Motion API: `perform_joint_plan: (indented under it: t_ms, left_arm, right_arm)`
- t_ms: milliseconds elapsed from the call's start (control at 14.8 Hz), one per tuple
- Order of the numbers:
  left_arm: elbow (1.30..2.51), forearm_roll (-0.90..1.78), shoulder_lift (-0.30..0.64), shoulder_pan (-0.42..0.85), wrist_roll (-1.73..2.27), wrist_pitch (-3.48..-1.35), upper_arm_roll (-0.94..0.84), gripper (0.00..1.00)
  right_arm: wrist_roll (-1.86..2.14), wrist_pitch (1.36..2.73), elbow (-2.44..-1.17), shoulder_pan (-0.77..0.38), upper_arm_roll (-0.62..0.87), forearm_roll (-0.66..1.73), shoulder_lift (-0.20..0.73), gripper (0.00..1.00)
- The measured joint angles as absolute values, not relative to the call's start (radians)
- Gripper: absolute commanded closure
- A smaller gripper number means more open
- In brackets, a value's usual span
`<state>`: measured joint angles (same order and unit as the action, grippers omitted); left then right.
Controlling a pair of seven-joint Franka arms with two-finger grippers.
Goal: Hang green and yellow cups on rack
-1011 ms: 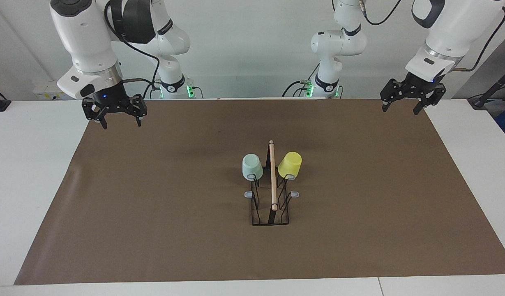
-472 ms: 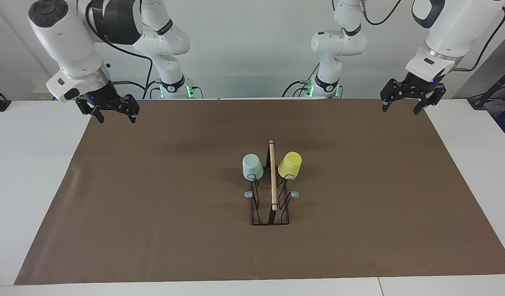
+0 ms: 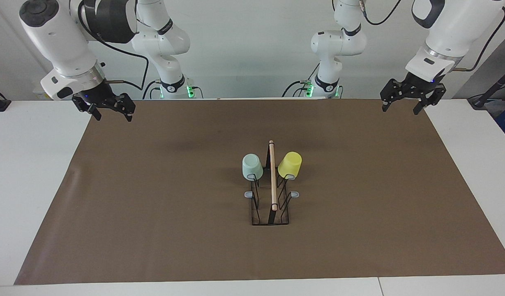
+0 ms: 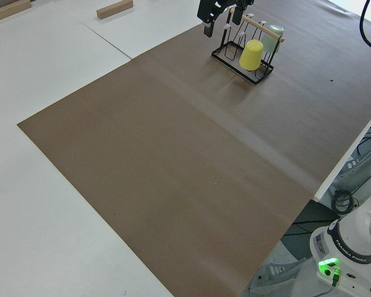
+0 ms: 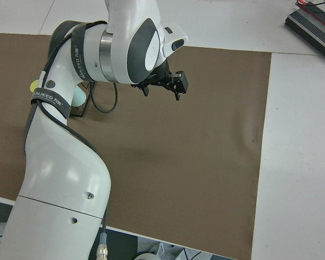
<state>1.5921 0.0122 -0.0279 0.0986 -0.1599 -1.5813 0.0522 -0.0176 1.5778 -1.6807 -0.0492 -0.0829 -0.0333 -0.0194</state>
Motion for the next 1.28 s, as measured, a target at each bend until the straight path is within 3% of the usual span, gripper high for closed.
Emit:
perform_joint_plan:
  t_ms: [472,1280]
  left_arm:
    - [1.592,0.012,-0.028,0.098,-0.160,-1.581,0.053,0.00]
    - [1.594,0.012,-0.028,0.098,-0.159,-1.581,0.054,0.00]
  right_arm:
    - [-0.022,1.439,-1.553,-0.059,-0.081,-0.006,-0.007,0.00]
    - [-0.081,1.436,-1.534,-0.076,-0.061,-0.002,0.015,0.00]
